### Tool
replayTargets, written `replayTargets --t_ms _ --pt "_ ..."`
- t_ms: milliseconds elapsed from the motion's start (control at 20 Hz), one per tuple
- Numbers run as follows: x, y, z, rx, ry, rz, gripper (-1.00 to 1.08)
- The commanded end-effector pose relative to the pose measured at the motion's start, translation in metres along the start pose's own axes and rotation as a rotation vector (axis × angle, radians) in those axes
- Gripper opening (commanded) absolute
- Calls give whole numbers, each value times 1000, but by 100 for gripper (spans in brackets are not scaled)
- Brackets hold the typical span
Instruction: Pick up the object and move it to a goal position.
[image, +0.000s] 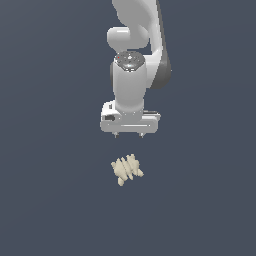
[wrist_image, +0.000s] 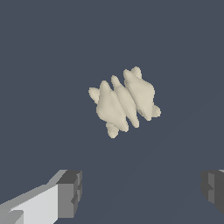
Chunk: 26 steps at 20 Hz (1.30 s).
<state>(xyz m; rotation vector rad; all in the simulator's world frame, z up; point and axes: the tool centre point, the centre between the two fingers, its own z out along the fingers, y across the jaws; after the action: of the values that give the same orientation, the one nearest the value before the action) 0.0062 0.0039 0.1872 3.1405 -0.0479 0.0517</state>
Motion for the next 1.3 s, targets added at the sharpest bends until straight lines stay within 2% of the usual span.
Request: replayTargets --t_ms 0,500,700,1000,1250 --pt "0 0 0 0 0 0 108" --pt "-4 -3 0 -10 -9 -27 108" --pt "-3 -3 4 -27 -12 -34 108" --pt "0 -3 16 -85 -16 -57 108" --pt "4 -4 32 -163 -19 -92 108"
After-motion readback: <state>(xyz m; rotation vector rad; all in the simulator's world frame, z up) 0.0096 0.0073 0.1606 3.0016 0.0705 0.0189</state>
